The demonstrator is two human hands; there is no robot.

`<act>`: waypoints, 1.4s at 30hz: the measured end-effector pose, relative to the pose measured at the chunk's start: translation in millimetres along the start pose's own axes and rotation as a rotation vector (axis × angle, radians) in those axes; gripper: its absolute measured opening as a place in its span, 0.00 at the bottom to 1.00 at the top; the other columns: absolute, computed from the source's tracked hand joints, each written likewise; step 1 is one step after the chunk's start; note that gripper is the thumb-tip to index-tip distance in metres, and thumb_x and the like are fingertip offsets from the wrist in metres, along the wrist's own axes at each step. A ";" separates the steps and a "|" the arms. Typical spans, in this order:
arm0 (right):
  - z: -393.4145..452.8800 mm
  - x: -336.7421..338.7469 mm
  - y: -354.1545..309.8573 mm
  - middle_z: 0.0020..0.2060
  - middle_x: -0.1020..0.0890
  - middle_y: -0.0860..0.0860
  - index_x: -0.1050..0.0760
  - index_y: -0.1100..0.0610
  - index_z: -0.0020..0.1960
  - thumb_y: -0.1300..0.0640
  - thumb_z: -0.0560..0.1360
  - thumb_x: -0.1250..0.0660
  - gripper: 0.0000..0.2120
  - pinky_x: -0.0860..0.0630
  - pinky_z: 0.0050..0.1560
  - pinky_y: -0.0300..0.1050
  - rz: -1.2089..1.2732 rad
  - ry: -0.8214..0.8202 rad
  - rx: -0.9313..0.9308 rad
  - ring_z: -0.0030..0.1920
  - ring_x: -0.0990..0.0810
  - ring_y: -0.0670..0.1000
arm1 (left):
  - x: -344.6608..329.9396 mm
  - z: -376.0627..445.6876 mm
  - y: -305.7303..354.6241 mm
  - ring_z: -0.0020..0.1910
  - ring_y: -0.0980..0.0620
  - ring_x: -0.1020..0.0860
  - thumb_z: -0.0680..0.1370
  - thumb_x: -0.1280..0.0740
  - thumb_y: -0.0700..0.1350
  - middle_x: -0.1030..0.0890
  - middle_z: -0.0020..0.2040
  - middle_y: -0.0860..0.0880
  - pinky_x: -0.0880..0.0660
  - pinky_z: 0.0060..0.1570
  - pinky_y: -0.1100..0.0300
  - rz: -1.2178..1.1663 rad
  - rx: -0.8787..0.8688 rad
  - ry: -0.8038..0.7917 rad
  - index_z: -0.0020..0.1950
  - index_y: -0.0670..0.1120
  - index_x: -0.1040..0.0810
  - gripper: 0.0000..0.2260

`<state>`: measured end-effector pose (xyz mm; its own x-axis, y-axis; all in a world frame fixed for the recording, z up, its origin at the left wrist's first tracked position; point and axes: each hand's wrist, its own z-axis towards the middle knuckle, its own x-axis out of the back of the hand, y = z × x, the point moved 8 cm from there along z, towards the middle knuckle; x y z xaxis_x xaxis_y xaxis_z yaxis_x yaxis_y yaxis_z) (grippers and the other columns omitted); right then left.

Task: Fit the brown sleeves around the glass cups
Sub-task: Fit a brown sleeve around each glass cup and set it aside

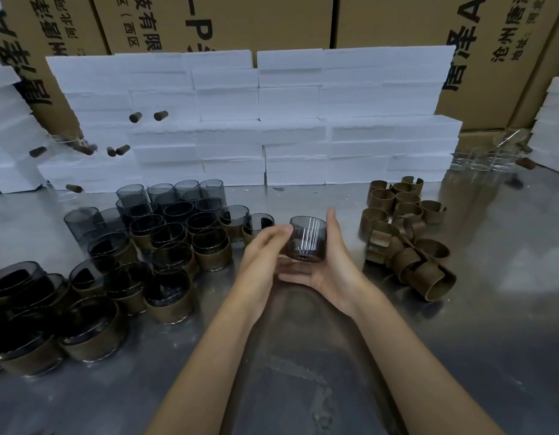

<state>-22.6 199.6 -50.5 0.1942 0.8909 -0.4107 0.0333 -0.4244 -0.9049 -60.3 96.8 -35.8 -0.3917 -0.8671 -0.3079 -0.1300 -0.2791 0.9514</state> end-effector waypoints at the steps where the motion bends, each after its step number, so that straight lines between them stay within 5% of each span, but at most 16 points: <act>1: 0.3 -0.7 0.4 0.59 0.16 0.61 0.20 0.55 0.66 0.22 0.73 0.50 0.44 0.20 0.62 0.60 -0.054 0.006 0.006 0.61 0.17 0.62 | 3.5 1.7 -0.9 0.49 0.46 0.18 0.84 0.35 0.47 0.14 0.50 0.46 0.23 0.53 0.53 0.078 -0.011 0.019 0.57 0.44 0.17 0.10; 6: 2.2 -3.2 0.7 0.52 0.13 0.55 0.21 0.53 0.64 0.29 0.72 0.31 0.33 0.16 0.54 0.56 -0.235 0.112 0.125 0.52 0.12 0.57 | 10.6 4.4 4.8 0.61 0.50 0.18 0.86 0.39 0.48 0.15 0.58 0.47 0.24 0.65 0.55 0.298 -0.093 0.093 0.63 0.45 0.18 0.14; 9: 2.2 6.1 -3.3 0.46 0.12 0.54 0.20 0.50 0.60 0.35 0.75 0.29 0.22 0.15 0.44 0.49 -0.284 0.218 0.193 0.47 0.11 0.54 | 11.6 6.5 10.6 0.47 0.66 0.19 0.85 0.37 0.44 0.17 0.55 0.47 0.25 0.45 0.73 0.376 -0.190 0.120 0.64 0.41 0.20 0.11; 11: 1.6 10.0 -5.0 0.41 0.12 0.54 0.21 0.50 0.57 0.34 0.75 0.30 0.21 0.16 0.39 0.46 -0.318 0.266 0.207 0.42 0.12 0.55 | 13.9 9.6 11.6 0.43 0.68 0.21 0.84 0.35 0.41 0.18 0.54 0.47 0.27 0.44 0.75 0.396 -0.213 0.135 0.64 0.40 0.20 0.10; 14: 2.0 6.1 -6.6 0.33 0.15 0.55 0.24 0.55 0.55 0.26 0.74 0.38 0.32 0.19 0.35 0.46 -0.425 0.277 0.238 0.34 0.14 0.56 | 18.0 12.4 9.2 0.52 0.56 0.21 0.83 0.34 0.41 0.17 0.54 0.48 0.25 0.59 0.61 0.344 -0.180 0.139 0.59 0.42 0.18 0.08; 17: 4.5 6.0 -5.1 0.29 0.16 0.53 0.29 0.57 0.57 0.19 0.67 0.47 0.43 0.21 0.36 0.49 -0.539 0.308 0.248 0.30 0.16 0.55 | 12.8 11.9 3.7 0.45 0.45 0.24 0.84 0.35 0.49 0.19 0.44 0.43 0.27 0.49 0.52 0.209 -0.089 0.055 0.53 0.37 0.18 0.15; 23: -0.5 18.4 -14.0 0.27 0.17 0.51 0.25 0.54 0.54 0.35 0.84 0.54 0.28 0.19 0.34 0.47 -0.664 0.430 0.307 0.28 0.17 0.52 | -0.9 8.1 1.2 0.40 0.50 0.25 0.76 0.29 0.65 0.23 0.38 0.43 0.29 0.46 0.52 0.356 -0.069 -0.069 0.44 0.40 0.19 0.25; 26: -3.5 19.5 -15.1 0.26 0.18 0.52 0.25 0.54 0.56 0.41 0.86 0.53 0.23 0.23 0.28 0.39 -0.668 0.459 0.315 0.26 0.18 0.49 | 2.3 9.4 -2.3 0.47 0.48 0.20 0.72 0.25 0.64 0.17 0.49 0.37 0.23 0.55 0.44 0.266 -0.037 -0.046 0.58 0.45 0.17 0.26; 28: -6.1 19.3 -15.6 0.27 0.18 0.52 0.25 0.54 0.58 0.43 0.87 0.51 0.20 0.25 0.27 0.36 -0.673 0.464 0.330 0.25 0.19 0.46 | 8.7 11.2 -3.7 0.53 0.48 0.18 0.69 0.22 0.64 0.17 0.57 0.39 0.22 0.56 0.47 0.212 -0.020 0.020 0.65 0.50 0.22 0.30; 31: -8.7 18.8 -18.0 0.31 0.17 0.53 0.24 0.54 0.59 0.46 0.87 0.47 0.16 0.22 0.31 0.39 -0.688 0.461 0.355 0.26 0.20 0.45 | 15.8 14.0 -1.8 0.51 0.49 0.19 0.74 0.24 0.57 0.17 0.56 0.42 0.22 0.49 0.54 0.209 -0.069 0.102 0.63 0.52 0.23 0.21; 35: -9.1 18.8 -22.9 0.34 0.17 0.57 0.24 0.49 0.54 0.39 0.82 0.39 0.14 0.22 0.37 0.46 -0.685 0.450 0.350 0.28 0.21 0.42 | 19.1 16.3 -4.4 0.50 0.45 0.18 0.82 0.31 0.47 0.18 0.53 0.42 0.19 0.50 0.52 0.080 -0.032 0.107 0.57 0.47 0.21 0.06; 39: -8.4 16.7 -18.2 0.37 0.18 0.51 0.26 0.46 0.55 0.23 0.70 0.38 0.29 0.26 0.39 0.42 -0.618 0.399 0.195 0.33 0.20 0.43 | 13.1 14.5 -7.9 0.52 0.39 0.16 0.83 0.38 0.44 0.19 0.57 0.30 0.17 0.55 0.47 -0.055 0.053 0.045 0.65 0.34 0.23 0.16; 42: -10.5 13.1 -17.5 0.39 0.16 0.49 0.24 0.46 0.56 0.17 0.61 0.42 0.39 0.26 0.32 0.37 -0.608 0.363 0.131 0.32 0.19 0.41 | 6.7 11.4 -5.9 0.48 0.45 0.14 0.83 0.38 0.47 0.16 0.51 0.37 0.18 0.54 0.50 -0.041 0.046 0.019 0.62 0.36 0.20 0.17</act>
<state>-10.3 217.0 -38.8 0.4933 0.8434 0.2129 0.1257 0.1730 -0.9769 -72.6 97.3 -43.5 -0.3680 -0.8630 -0.3462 -0.1878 -0.2957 0.9366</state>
